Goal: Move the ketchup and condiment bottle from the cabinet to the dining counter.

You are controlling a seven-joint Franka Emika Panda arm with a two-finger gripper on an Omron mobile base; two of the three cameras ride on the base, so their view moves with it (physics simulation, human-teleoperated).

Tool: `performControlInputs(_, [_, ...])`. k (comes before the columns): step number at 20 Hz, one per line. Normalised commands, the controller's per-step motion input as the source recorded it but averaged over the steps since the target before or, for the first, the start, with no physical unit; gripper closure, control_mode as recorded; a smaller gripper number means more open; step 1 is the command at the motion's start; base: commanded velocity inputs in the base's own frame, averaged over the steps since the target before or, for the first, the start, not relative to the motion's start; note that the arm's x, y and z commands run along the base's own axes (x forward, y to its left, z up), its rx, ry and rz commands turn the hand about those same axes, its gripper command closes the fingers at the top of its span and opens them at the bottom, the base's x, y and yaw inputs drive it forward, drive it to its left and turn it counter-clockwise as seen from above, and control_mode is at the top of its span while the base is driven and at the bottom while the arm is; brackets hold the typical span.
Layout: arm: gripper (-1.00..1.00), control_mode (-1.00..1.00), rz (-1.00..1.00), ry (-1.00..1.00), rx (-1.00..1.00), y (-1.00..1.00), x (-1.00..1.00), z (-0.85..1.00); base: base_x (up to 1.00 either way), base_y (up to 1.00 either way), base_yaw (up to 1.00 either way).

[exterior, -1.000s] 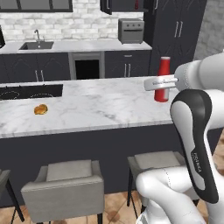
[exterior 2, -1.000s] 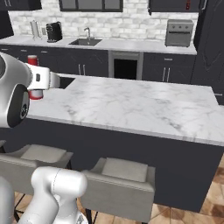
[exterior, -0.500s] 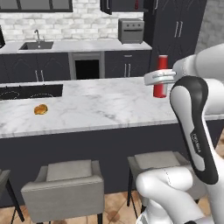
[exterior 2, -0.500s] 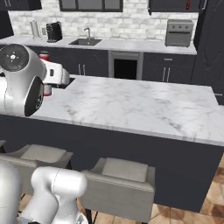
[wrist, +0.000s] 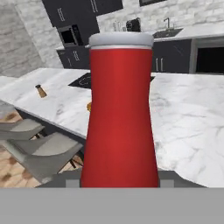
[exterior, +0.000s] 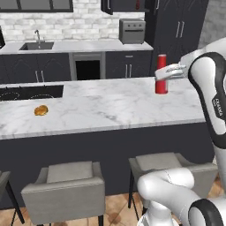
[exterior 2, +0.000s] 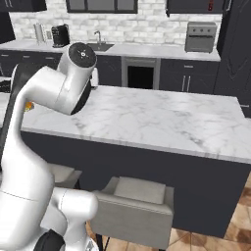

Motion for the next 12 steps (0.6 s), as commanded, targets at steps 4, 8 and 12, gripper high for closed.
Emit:
performControlInputs(4, [1.0,-1.0,0.34,-0.01,0.15,-0.13,0.26,-0.28,0.0,0.0,0.0])
performControlInputs(8, [1.0,-1.0,0.24,-0.13,0.09,0.0,0.26,-0.4,0.0,0.0,0.0])
performControlInputs(12, [1.0,-1.0,0.15,-0.11,0.13,-0.01,0.38,-0.31,0.0,0.0,0.0])
